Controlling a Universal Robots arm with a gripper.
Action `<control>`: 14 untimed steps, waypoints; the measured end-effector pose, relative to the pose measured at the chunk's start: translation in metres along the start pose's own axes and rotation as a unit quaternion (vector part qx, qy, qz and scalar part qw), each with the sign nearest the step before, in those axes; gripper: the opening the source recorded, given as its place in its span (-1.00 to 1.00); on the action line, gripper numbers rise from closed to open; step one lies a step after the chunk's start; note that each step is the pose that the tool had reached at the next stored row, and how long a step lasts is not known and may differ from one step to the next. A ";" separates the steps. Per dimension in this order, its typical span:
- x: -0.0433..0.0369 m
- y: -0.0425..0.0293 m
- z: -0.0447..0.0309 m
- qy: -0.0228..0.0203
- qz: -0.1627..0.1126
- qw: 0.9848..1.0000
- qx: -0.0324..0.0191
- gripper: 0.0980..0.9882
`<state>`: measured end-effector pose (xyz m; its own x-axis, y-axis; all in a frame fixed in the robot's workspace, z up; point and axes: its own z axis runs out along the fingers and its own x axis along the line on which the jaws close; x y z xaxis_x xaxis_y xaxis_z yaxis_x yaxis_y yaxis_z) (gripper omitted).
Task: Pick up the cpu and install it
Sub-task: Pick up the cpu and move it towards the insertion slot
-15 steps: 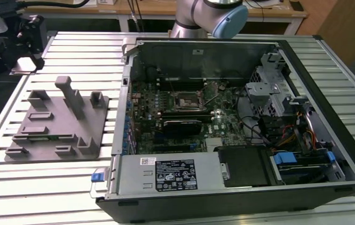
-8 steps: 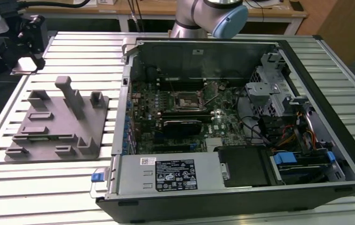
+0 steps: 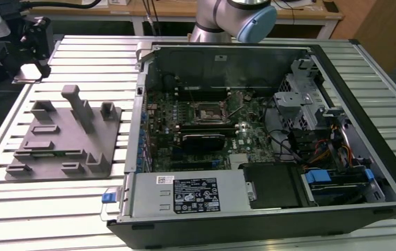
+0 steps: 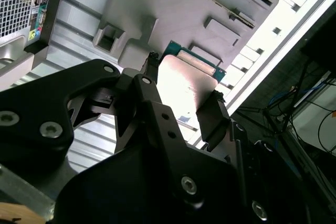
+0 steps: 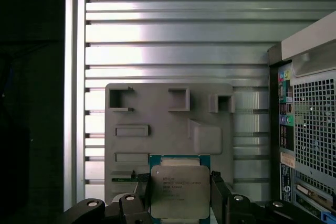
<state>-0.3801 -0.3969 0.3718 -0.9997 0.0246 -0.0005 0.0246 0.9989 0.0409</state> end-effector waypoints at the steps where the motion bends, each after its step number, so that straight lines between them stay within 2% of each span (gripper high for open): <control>1: 0.0000 0.0000 0.0000 0.000 0.000 1.000 0.000 0.00; 14: -0.0020 0.0001 -0.0011 0.000 0.000 1.000 0.000 0.00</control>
<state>-0.3781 -0.3969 0.3729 -0.9997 0.0246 -0.0004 0.0245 0.9989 0.0408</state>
